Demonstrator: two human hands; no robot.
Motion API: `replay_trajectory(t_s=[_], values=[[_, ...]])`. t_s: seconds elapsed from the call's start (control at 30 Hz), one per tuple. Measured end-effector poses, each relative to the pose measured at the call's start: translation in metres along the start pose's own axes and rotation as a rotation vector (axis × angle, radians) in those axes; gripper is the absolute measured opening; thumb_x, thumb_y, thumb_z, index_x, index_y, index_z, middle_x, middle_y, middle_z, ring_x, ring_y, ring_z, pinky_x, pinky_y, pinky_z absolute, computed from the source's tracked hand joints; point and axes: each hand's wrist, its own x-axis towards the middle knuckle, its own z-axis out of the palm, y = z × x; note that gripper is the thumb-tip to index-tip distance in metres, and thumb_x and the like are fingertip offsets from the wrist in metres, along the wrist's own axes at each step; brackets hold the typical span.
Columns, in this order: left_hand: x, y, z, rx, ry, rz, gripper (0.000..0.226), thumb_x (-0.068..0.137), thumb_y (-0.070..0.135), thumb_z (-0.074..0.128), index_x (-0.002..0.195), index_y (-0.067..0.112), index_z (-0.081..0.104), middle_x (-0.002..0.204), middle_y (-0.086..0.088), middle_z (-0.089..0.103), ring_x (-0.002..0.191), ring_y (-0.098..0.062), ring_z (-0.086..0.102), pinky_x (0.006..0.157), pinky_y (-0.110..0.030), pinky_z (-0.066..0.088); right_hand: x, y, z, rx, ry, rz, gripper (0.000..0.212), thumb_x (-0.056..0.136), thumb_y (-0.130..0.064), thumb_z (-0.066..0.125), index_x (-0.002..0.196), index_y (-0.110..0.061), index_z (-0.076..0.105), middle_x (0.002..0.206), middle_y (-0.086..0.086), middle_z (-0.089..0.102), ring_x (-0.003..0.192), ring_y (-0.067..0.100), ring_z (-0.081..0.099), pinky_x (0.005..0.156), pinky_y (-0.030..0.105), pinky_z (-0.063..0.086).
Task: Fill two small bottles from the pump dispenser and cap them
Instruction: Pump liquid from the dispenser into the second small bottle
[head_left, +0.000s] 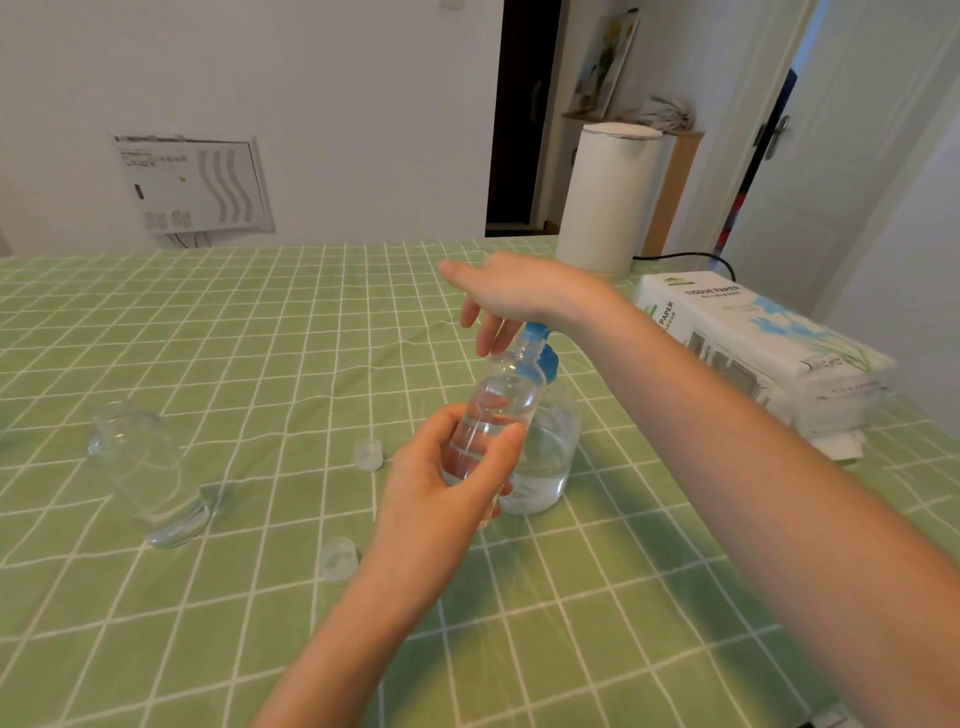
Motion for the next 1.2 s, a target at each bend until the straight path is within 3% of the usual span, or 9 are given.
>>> replay_trajectory(t_s=[0.17,0.3,0.43,0.6,0.77,1.1,1.2], values=[[0.0,-0.001,0.0,0.007,-0.003,0.001,0.033,0.065,0.047,0.061,0.089,0.025,0.066,0.072,0.002,0.068,0.056,-0.001,0.058,0.049,-0.012,0.045,0.001,0.002,0.003,0.036,-0.011,-0.001,0.064,0.099,-0.054,0.022,0.096,-0.007,0.066,0.08,0.01,0.072,0.091,0.026,0.068,0.083,0.034,0.045],[-0.001,-0.003,0.0,0.022,-0.006,-0.011,0.03,0.066,0.046,0.06,0.087,0.025,0.064,0.062,0.011,0.065,0.053,0.002,0.058,0.048,-0.011,0.045,0.001,0.006,0.009,0.044,-0.009,0.007,0.065,0.098,-0.054,0.021,0.092,-0.009,0.066,0.079,0.009,0.071,0.092,0.026,0.067,0.08,0.035,0.043],[-0.002,-0.004,-0.001,0.023,0.002,-0.015,0.031,0.065,0.046,0.061,0.087,0.025,0.065,0.062,0.009,0.063,0.054,0.001,0.058,0.049,-0.012,0.046,0.002,0.009,0.013,0.03,0.004,0.005,0.066,0.099,-0.054,0.019,0.095,-0.007,0.066,0.077,0.007,0.07,0.093,0.025,0.065,0.075,0.035,0.04],[-0.001,-0.004,-0.001,0.032,-0.009,-0.007,0.032,0.066,0.047,0.06,0.088,0.025,0.065,0.061,0.012,0.064,0.052,0.003,0.057,0.047,-0.009,0.043,0.002,0.009,0.011,0.104,0.012,0.001,0.065,0.099,-0.053,0.021,0.096,-0.006,0.065,0.076,0.011,0.071,0.094,0.03,0.067,0.091,0.034,0.045],[0.0,-0.003,-0.001,0.018,-0.014,0.008,0.033,0.066,0.05,0.06,0.09,0.028,0.066,0.07,0.011,0.067,0.057,0.002,0.059,0.05,-0.01,0.044,0.002,0.003,-0.002,0.065,0.001,0.002,0.062,0.099,-0.054,0.02,0.097,-0.011,0.065,0.079,0.008,0.074,0.092,0.023,0.067,0.069,0.028,0.042],[0.001,-0.003,-0.001,0.001,-0.021,0.012,0.03,0.068,0.047,0.061,0.089,0.025,0.065,0.065,0.013,0.065,0.055,0.002,0.057,0.049,-0.011,0.044,0.002,0.005,0.002,0.032,0.016,0.001,0.063,0.1,-0.051,0.022,0.1,-0.007,0.067,0.083,0.011,0.074,0.093,0.025,0.068,0.062,0.026,0.039],[0.001,-0.003,-0.001,-0.004,-0.019,0.006,0.031,0.067,0.047,0.061,0.089,0.027,0.065,0.069,0.011,0.067,0.056,0.002,0.058,0.049,-0.011,0.044,0.003,0.006,0.004,0.029,0.031,-0.015,0.062,0.1,-0.05,0.023,0.097,-0.006,0.066,0.08,0.01,0.072,0.093,0.025,0.067,0.072,0.029,0.042]])
